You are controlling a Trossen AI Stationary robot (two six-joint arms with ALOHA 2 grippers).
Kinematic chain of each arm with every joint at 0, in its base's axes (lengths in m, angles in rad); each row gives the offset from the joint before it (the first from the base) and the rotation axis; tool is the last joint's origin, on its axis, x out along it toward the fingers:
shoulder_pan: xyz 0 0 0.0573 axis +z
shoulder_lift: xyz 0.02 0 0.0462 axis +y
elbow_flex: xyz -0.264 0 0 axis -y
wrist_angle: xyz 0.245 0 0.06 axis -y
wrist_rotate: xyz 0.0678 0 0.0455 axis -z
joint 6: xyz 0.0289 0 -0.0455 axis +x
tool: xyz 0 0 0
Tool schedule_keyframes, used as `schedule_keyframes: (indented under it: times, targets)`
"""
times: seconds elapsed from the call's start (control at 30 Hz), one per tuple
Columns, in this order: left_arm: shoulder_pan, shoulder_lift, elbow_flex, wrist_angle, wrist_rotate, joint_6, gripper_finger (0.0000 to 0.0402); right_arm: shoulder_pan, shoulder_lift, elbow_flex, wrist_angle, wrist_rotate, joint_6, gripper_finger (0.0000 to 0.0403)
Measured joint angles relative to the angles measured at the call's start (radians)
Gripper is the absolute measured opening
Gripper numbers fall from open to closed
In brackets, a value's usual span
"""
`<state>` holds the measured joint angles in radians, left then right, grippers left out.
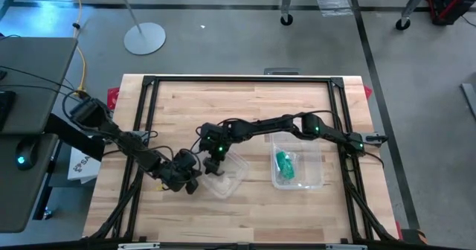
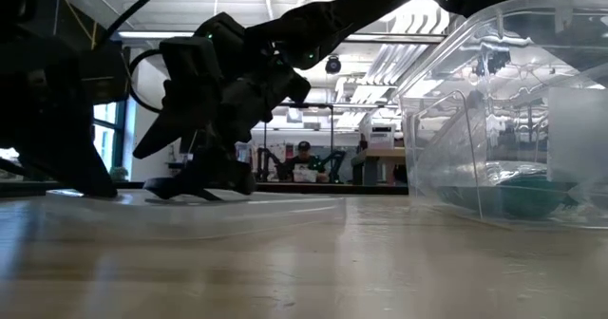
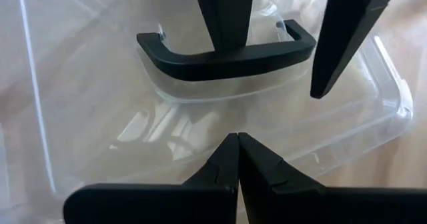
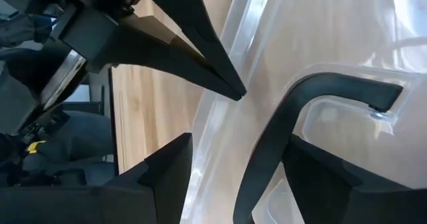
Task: Roll bandage
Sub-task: Close the transparent bin
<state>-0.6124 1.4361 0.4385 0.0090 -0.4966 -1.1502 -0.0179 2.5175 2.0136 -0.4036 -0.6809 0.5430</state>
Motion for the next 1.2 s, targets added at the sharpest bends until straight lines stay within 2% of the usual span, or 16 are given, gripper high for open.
schedule_keyframes:
  times: [0.33, 0.57, 0.67, 0.87, 1.03, 1.2]
  targets:
    - [0.016, 0.034, 0.001, 0.019, -0.082, 0.107, 0.0000, -0.005, 0.001, -0.001, -0.006, -0.003, 0.000, 0.0217]
    - [0.017, 0.018, -0.001, 0.054, -0.090, 0.166, 0.0000, -0.010, 0.001, -0.001, -0.001, -0.030, -0.002, 0.0217]
    - [-0.003, -0.003, 0.003, 0.048, -0.073, 0.154, 0.0000, -0.007, 0.001, -0.001, 0.013, -0.058, -0.002, 0.0217]
    - [-0.089, -0.009, 0.006, -0.008, -0.075, 0.033, 0.0000, 0.012, 0.002, -0.001, 0.057, -0.062, 0.035, 0.0217]
    - [-0.116, -0.019, 0.034, -0.013, -0.057, 0.042, 0.0000, 0.041, 0.001, -0.001, 0.109, -0.071, 0.079, 0.0217]
    - [-0.089, -0.018, 0.032, -0.025, -0.085, 0.073, 0.0000, 0.049, 0.001, -0.002, 0.133, -0.055, 0.106, 0.0217]
